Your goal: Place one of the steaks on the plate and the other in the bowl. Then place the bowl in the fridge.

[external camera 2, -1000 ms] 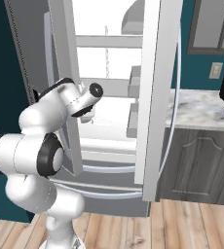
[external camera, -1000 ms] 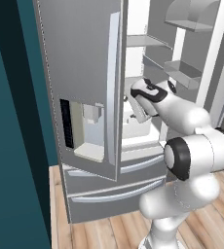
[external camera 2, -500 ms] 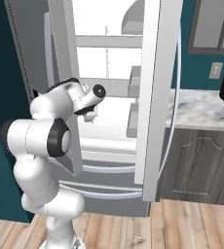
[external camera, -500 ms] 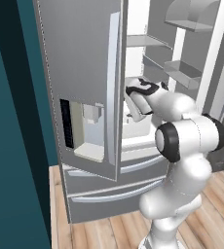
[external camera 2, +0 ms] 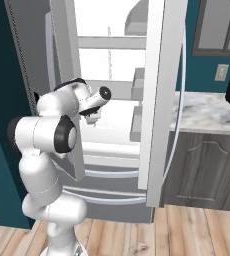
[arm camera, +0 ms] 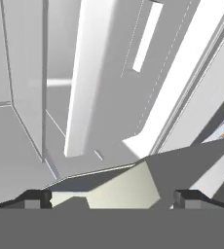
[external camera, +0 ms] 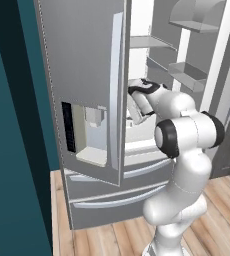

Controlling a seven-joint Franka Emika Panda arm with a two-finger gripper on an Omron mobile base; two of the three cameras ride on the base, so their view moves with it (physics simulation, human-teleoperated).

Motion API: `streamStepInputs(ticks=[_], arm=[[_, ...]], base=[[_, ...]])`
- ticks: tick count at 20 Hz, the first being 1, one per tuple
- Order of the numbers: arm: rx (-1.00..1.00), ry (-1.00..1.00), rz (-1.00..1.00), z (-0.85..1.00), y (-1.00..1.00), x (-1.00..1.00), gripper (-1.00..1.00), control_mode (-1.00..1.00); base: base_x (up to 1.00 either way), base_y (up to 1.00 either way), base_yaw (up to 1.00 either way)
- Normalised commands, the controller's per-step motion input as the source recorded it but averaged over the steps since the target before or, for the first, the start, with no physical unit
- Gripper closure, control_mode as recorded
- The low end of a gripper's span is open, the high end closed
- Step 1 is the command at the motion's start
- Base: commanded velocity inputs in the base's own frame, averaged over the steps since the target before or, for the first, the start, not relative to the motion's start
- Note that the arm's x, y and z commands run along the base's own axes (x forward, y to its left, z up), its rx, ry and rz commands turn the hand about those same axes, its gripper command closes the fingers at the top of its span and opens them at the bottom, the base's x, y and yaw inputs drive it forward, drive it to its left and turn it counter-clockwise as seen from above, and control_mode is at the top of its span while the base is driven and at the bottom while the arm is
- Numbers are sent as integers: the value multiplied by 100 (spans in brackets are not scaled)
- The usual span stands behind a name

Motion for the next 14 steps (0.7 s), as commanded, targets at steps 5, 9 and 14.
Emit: streamStepInputs(ticks=[5, 9, 14], arm=[[10, 12, 11, 0, 22, 0, -100, -100], [7, 16, 15, 1, 40, -28, -100, -100], [0, 16, 17, 20, 56, -70, -100, -100]], base=[[0, 0, 0], [0, 0, 0], [0, 0, 0]])
